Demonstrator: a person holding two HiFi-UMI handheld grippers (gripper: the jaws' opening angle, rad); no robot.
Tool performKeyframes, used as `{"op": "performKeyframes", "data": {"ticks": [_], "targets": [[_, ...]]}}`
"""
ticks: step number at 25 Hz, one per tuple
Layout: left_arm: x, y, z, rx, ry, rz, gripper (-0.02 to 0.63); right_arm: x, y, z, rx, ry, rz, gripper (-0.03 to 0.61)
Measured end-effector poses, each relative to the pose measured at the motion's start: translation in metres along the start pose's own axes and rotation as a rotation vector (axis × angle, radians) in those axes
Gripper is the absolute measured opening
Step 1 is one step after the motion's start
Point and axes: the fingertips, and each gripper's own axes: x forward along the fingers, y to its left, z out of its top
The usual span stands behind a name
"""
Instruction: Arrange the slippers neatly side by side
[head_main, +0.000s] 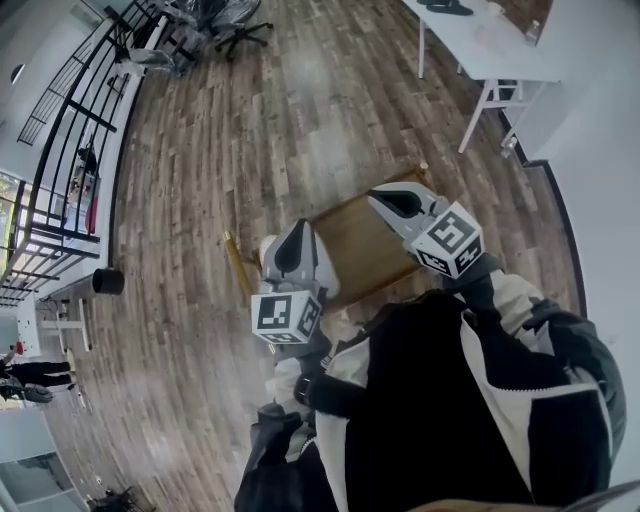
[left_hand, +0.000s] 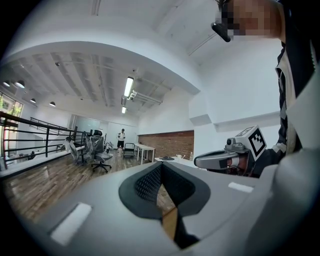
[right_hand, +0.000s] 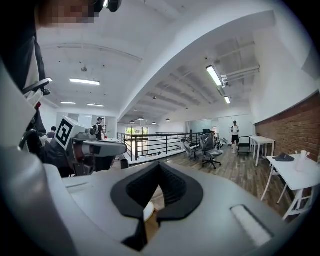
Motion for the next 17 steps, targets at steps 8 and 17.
{"op": "performKeyframes", "data": {"ticks": [8,17], "targets": [[0.005,-0.011,-0.008,-0.012,0.013,0.036,0.017,-0.008,-0.002,-0.009,-0.011,0.016,0.038,0.000],[0.011,-0.015,-0.011,-0.004,0.026,0.051,0.017,-0.010,-0.008,-0.011,-0.018,0.023,0.038,0.000]]}}
